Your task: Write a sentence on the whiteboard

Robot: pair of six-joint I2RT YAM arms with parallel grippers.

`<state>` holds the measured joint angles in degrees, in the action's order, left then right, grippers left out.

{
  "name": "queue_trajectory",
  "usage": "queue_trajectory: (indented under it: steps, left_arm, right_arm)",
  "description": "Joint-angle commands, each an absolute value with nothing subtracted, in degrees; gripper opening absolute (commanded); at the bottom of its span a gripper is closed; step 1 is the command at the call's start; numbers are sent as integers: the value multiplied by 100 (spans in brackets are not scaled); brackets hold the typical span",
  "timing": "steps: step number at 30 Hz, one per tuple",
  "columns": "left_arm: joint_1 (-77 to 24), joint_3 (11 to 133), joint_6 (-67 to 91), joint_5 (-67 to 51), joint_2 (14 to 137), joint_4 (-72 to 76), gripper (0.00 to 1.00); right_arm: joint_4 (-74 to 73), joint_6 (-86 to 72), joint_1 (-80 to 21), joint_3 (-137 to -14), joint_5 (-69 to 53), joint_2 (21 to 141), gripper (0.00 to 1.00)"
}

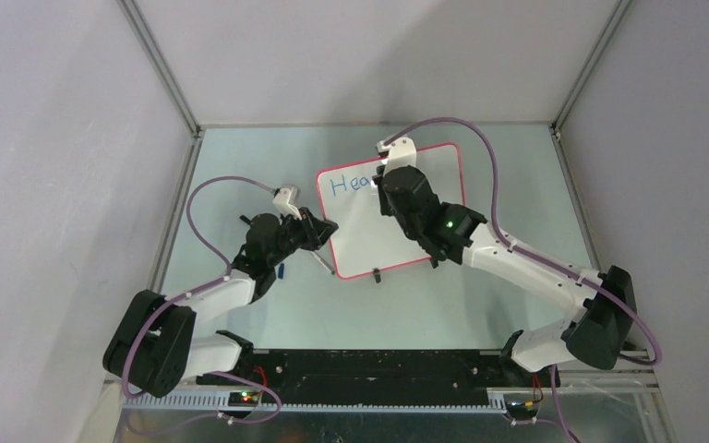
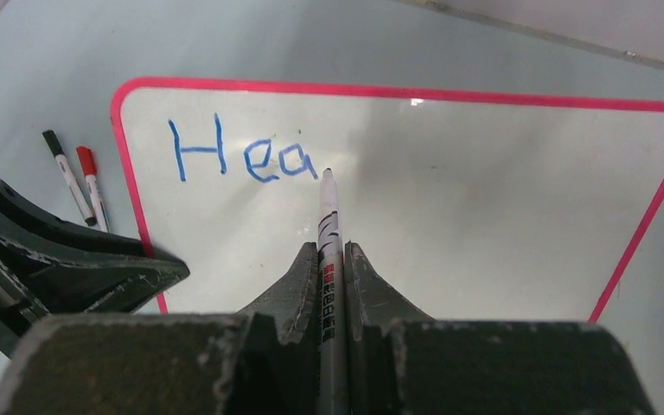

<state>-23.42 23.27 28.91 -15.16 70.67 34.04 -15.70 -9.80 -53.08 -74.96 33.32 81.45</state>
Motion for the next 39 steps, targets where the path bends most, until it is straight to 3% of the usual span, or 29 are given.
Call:
queue_trajectory:
  steps: [1,26,39]
  left_arm:
    - [-2369,2476,2561,-1241,6999,3287,18]
    - [-2400,2505,2517,-1213,7006,3235,19]
    - [-2423,2513,2503,-1184,6999,3207,19]
  right_arm:
    - [-1088,-926,-5361,-7293,3353,7891,0]
    - [-1364,-1217,-5163,-7322,3004,7663,0]
    - [-2225,-1430,-5038,-8112,2807,8198,0]
